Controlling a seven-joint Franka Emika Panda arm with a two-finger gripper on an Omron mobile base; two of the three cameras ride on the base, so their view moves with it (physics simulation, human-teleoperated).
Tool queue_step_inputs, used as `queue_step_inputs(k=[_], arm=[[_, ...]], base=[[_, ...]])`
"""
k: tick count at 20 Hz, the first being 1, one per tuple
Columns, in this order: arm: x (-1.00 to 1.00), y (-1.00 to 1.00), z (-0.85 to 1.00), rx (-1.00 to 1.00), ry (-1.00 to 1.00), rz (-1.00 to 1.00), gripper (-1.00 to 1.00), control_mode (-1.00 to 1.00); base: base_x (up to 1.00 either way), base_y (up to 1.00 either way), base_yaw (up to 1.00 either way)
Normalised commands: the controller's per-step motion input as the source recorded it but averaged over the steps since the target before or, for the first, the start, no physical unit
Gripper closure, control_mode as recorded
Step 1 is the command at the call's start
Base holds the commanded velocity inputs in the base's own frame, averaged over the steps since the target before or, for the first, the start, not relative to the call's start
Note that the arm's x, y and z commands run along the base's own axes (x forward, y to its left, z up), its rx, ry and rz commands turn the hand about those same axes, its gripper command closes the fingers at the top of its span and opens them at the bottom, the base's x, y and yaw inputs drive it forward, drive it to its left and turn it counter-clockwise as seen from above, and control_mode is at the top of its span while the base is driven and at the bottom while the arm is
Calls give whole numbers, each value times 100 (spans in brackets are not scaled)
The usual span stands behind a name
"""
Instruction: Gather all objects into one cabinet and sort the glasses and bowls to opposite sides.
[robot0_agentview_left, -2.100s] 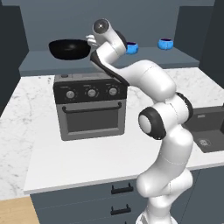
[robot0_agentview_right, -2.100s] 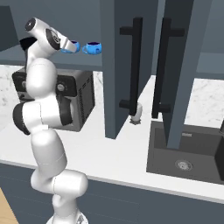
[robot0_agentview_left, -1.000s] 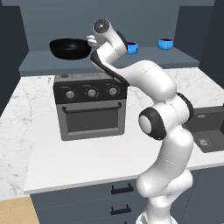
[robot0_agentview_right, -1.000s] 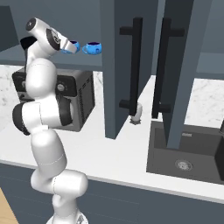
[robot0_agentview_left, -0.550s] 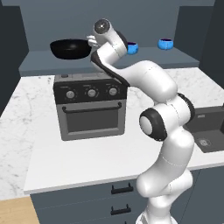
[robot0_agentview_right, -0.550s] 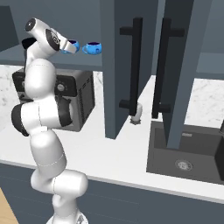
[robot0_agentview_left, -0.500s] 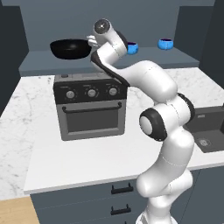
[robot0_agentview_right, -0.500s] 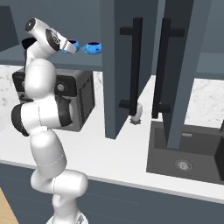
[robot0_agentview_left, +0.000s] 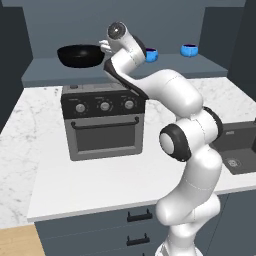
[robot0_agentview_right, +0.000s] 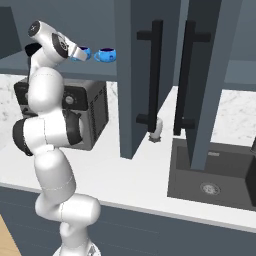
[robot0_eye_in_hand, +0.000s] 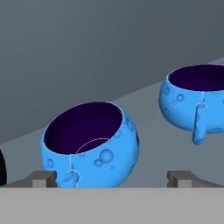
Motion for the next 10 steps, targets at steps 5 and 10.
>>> queue_step_inputs(k=[5, 10], arm=[[0, 0, -17, 0, -1, 0, -100, -100], [0, 0, -33, 0, 0, 0, -100, -100]], base=[[0, 0, 0], [0, 0, 0]])
